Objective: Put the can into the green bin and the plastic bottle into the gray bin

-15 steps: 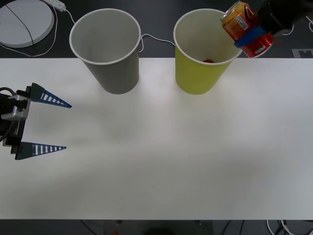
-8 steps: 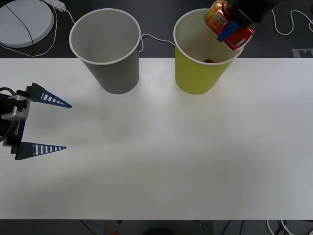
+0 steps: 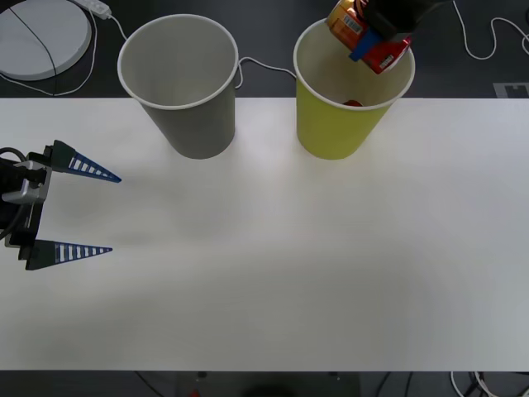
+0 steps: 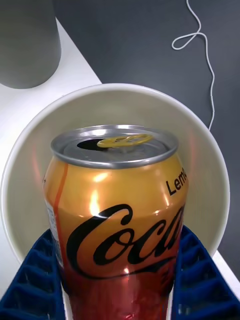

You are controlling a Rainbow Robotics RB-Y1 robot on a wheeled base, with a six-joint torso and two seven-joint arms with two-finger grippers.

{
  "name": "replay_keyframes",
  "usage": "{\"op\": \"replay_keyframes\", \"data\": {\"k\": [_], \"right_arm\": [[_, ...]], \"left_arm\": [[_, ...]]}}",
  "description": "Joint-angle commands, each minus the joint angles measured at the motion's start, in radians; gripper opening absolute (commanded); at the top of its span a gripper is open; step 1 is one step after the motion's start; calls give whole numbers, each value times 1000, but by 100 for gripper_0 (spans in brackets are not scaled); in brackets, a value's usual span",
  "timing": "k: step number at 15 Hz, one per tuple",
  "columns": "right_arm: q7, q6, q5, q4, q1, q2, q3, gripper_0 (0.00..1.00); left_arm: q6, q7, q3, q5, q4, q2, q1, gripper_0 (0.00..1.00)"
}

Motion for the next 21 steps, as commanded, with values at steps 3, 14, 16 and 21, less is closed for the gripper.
{"op": "replay_keyframes", "data": {"k": [3,14,16,21], "right_arm": [[25,-1,-30,0,0,-11,-2,100],[104,-31,-289,-147,106,-204,-141,100],[122,-31,-349,-221,175,-250,-193,100],[220,-31,-510,-393,397,-326,-356,100]], "left_arm": [[0,0,0,0,0,0,0,100],[0,0,0,0,0,0,0,100],[0,0,0,0,0,0,0,100],[0,0,0,0,0,0,0,100]]}}
